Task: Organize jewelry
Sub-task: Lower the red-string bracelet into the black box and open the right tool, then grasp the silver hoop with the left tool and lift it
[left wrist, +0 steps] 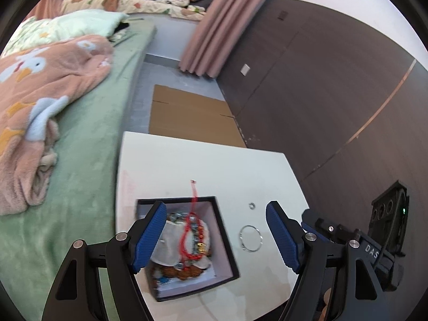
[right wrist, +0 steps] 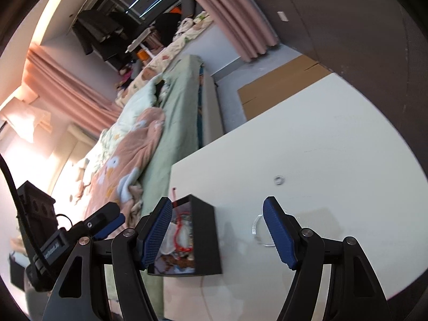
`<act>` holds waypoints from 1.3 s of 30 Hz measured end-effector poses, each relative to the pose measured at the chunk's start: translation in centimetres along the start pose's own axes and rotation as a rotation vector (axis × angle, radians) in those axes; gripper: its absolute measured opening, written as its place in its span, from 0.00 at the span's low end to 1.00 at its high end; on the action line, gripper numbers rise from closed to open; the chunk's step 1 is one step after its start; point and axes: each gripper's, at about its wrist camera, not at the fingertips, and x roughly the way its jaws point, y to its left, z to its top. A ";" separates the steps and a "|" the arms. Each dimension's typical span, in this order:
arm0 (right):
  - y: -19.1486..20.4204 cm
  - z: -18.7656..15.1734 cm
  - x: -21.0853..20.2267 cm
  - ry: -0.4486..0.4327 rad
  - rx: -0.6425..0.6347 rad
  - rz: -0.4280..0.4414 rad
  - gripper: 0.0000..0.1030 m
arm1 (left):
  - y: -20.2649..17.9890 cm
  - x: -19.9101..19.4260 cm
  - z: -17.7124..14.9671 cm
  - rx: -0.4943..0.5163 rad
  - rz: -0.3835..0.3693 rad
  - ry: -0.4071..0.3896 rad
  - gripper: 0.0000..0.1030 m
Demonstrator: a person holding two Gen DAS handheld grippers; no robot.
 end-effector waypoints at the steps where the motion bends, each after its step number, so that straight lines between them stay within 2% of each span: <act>1: -0.3 0.0 -0.1 0.001 0.005 -0.005 0.69 | -0.4 0.2 -0.1 0.009 -0.005 0.003 0.75; 10: -3.2 0.6 -1.4 0.010 0.070 -0.042 0.69 | -4.2 2.6 -1.5 0.107 -0.017 0.061 0.75; 18: -5.6 1.1 -2.9 0.006 0.119 -0.070 0.69 | -7.2 5.5 -3.3 0.171 0.000 0.148 0.53; 22: -6.5 1.3 -3.7 -0.004 0.137 -0.080 0.69 | -8.0 7.2 -3.9 0.168 0.038 0.211 0.46; 24: -6.9 1.3 -4.0 -0.003 0.143 -0.082 0.69 | -8.0 8.0 -4.2 0.152 0.056 0.240 0.39; 27: -7.6 1.3 -4.3 0.000 0.158 -0.085 0.69 | -8.2 9.3 -4.7 0.155 0.122 0.265 0.36; 30: -8.3 1.4 -4.7 -0.001 0.175 -0.084 0.69 | -8.2 10.3 -5.2 0.147 0.141 0.288 0.31; 34: -9.4 1.4 -5.2 0.001 0.197 -0.083 0.69 | -8.7 11.8 -5.9 0.170 0.200 0.308 0.30; 36: -9.8 1.4 -5.5 0.001 0.206 -0.084 0.69 | -8.9 12.1 -6.2 0.196 0.259 0.296 0.27; 39: -10.2 1.4 -6.0 -0.002 0.208 -0.085 0.69 | -9.0 12.3 -6.3 0.208 0.294 0.291 0.27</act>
